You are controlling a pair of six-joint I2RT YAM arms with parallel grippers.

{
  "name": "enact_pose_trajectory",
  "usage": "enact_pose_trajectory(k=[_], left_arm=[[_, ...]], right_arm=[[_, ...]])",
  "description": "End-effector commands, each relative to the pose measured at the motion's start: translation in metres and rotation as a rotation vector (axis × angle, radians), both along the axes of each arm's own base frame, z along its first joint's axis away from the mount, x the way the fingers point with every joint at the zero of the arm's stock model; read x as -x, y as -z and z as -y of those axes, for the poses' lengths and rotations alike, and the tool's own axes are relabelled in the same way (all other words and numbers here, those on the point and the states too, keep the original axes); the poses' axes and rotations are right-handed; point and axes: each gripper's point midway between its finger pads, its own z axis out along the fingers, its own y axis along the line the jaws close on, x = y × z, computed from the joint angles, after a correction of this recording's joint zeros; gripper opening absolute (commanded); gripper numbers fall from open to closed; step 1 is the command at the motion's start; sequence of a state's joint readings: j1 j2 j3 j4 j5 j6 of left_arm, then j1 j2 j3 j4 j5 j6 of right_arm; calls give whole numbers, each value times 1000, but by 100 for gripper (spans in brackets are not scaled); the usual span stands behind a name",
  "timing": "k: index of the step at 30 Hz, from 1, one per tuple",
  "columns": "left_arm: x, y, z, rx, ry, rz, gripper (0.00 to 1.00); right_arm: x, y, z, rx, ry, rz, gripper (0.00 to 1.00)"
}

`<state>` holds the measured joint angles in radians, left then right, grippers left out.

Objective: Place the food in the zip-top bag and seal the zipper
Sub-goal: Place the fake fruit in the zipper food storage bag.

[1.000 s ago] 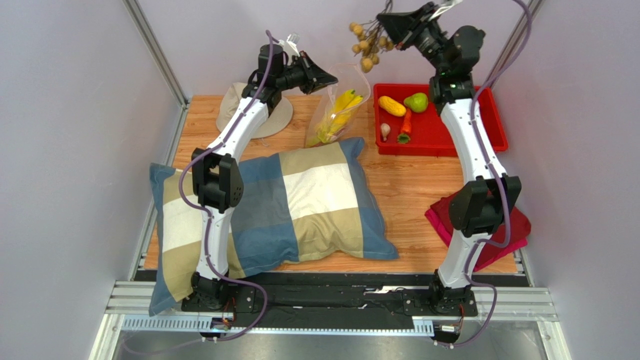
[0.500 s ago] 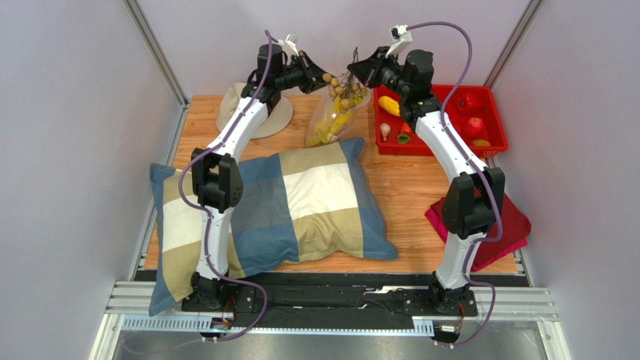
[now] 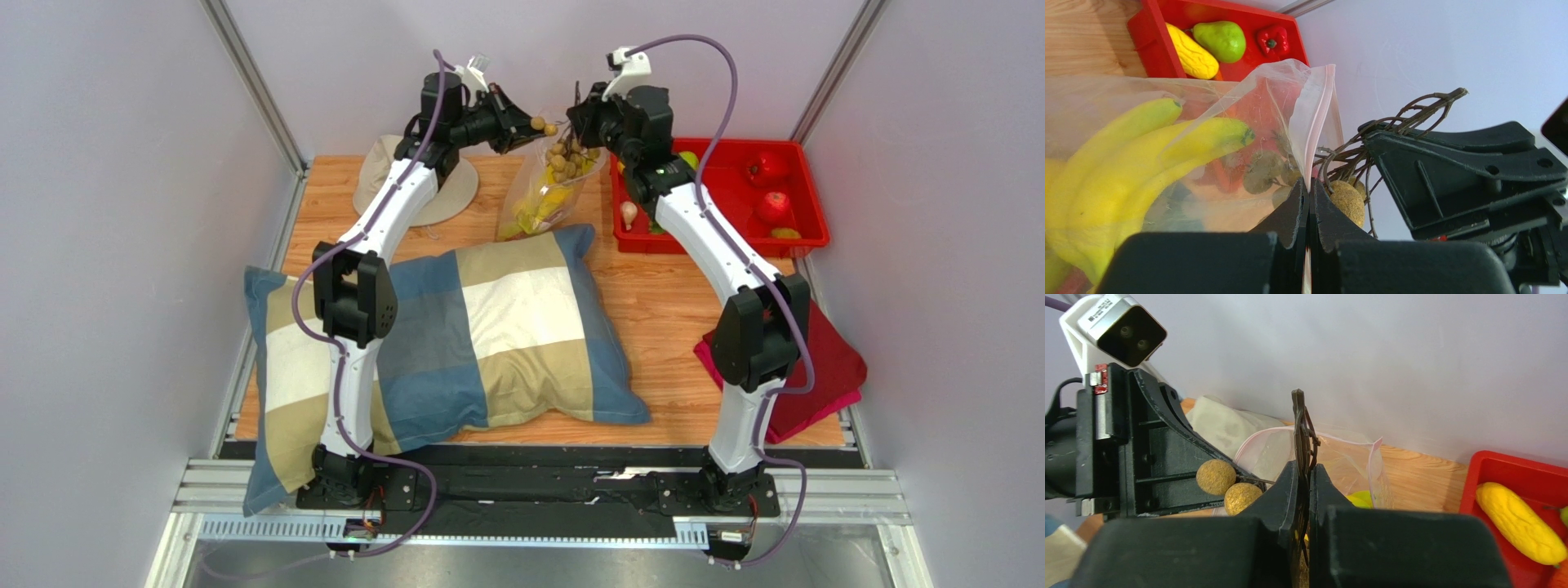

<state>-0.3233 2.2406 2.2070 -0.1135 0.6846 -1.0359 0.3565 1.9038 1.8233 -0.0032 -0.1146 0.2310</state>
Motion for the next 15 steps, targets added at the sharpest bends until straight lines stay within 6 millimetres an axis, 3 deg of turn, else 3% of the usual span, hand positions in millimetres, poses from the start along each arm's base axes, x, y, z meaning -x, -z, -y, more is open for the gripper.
enact_pose_trajectory(k=[1, 6, 10, 15], left_arm=[[8, -34, -2, 39, 17, 80, 0], [8, -35, -1, 44, 18, 81, 0], [8, -34, -2, 42, 17, 78, 0], [7, -34, -2, 49, 16, 74, 0]], right_arm=[[-16, -21, 20, 104, 193, 101, 0], [-25, -6, 28, 214, 298, 102, 0], [-32, 8, 47, 297, 408, 72, 0], [-29, 4, 44, 298, 383, 71, 0]])
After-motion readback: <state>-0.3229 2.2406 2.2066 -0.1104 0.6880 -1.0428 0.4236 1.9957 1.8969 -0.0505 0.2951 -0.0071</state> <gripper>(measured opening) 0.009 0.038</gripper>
